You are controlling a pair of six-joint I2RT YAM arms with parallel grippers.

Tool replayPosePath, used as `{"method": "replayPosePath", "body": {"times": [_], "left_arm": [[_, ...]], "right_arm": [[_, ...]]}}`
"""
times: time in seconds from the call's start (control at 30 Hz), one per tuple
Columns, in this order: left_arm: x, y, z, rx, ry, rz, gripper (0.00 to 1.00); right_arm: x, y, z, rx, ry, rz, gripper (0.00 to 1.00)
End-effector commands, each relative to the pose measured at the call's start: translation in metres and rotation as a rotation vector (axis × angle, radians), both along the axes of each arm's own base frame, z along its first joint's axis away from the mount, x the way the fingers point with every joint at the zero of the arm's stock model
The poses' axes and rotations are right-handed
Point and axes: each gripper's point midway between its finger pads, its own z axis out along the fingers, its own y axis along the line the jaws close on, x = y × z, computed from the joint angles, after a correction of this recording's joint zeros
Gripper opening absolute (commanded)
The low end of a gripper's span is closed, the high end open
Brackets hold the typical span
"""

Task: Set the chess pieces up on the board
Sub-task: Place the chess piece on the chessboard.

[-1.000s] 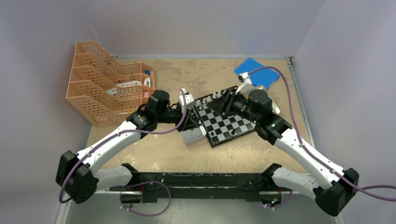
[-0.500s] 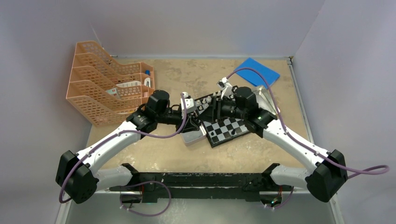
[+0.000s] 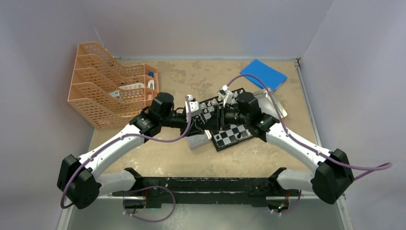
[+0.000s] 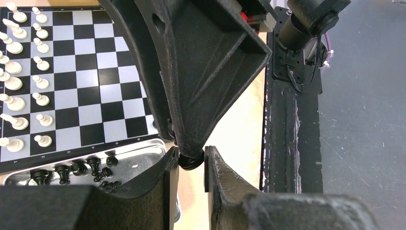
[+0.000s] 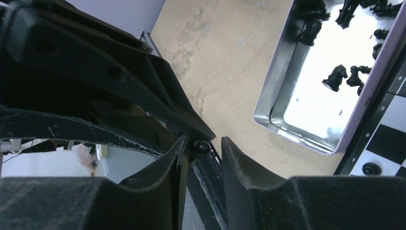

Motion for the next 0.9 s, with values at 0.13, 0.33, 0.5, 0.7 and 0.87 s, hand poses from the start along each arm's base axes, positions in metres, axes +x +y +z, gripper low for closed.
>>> {"method": "replayPosePath", "body": {"times": [0.13, 0.33, 0.5, 0.7, 0.87], "left_arm": [[-0.001, -0.003, 0.015, -0.047, -0.076, -0.038, 0.03], [-0.004, -0.002, 0.016, -0.053, -0.086, -0.051, 0.03], [-0.005, -0.002, 0.016, -0.055, -0.088, -0.059, 0.03], [-0.006, -0.002, 0.016, -0.057, -0.089, -0.064, 0.03], [-0.006, -0.001, 0.016, -0.056, -0.094, -0.058, 0.03]], "right_arm": [[-0.012, 0.003, 0.008, 0.062, -0.017, 0.061, 0.25], [-0.011, 0.003, 0.01, 0.073, -0.011, 0.042, 0.34], [-0.004, 0.0, 0.017, 0.078, -0.027, -0.011, 0.34], [-0.007, 0.001, 0.02, 0.096, -0.028, 0.008, 0.29], [-0.01, -0.001, 0.018, 0.086, -0.028, 0.012, 0.26]]}}
